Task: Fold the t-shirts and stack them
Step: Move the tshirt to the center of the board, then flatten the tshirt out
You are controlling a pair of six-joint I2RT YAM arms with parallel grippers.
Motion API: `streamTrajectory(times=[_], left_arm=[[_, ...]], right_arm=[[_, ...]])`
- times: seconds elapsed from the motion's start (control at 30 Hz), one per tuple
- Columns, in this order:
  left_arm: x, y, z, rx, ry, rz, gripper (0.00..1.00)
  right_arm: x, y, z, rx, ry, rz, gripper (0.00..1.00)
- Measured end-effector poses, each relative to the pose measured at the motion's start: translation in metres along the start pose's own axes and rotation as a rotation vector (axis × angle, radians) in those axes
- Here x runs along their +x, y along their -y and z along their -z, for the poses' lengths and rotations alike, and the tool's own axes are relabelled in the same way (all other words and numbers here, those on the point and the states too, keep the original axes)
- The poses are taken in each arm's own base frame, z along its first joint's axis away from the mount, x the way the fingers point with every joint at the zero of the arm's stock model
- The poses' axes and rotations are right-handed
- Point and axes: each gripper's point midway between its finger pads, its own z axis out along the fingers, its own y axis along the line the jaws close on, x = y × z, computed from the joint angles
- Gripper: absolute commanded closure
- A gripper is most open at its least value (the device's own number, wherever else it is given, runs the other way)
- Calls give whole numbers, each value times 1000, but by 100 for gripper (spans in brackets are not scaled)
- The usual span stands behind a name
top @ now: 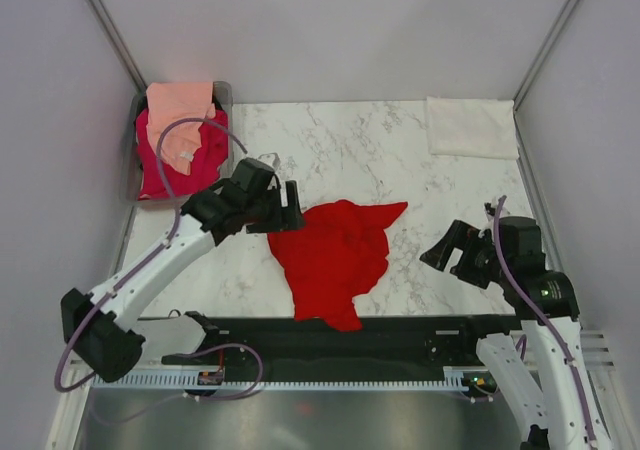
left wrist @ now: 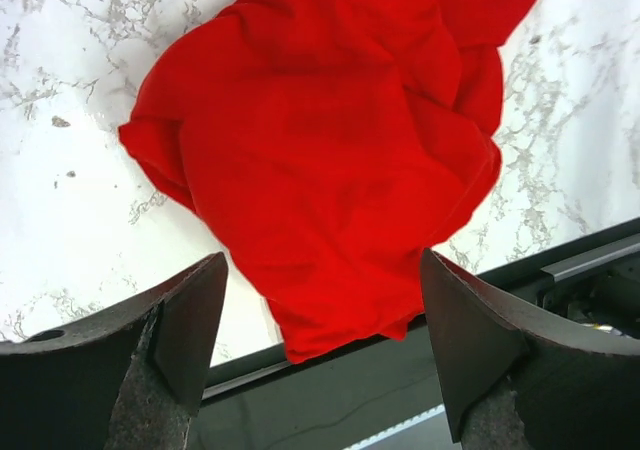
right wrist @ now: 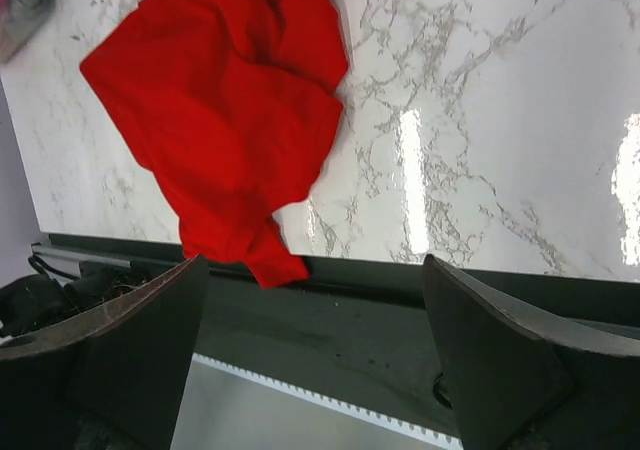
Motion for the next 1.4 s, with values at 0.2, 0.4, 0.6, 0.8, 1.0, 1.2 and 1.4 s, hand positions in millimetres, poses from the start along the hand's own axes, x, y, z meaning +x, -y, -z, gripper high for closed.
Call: streamTrajectory(times=[0.2,0.4,0.6,0.8,1.0,1.2,1.4], left_arm=[[26,-15,25,47,76,67,20],[80,-24,-1,0,-52,74,20],[85,-27,3,-13,-32,61,19],[74,-38,28,-2,105,96,19],[90,-62,34,-56,118,124,19],[78,-70,64,-41,230,143,17],[74,-75,71,-64,252,145,17]], right_arm=[[7,10,-30,36,-114,-24,5],[23,-9,-88,103,-278,82,2],[104,-81,-110,50,-342,367,3],[172,-101,-121,49,-354,435,5],[202,-85,-149,142,-371,450,10],[210,-88,-163,153,-364,447,40],[210,-100,-166,141,-356,441,53]])
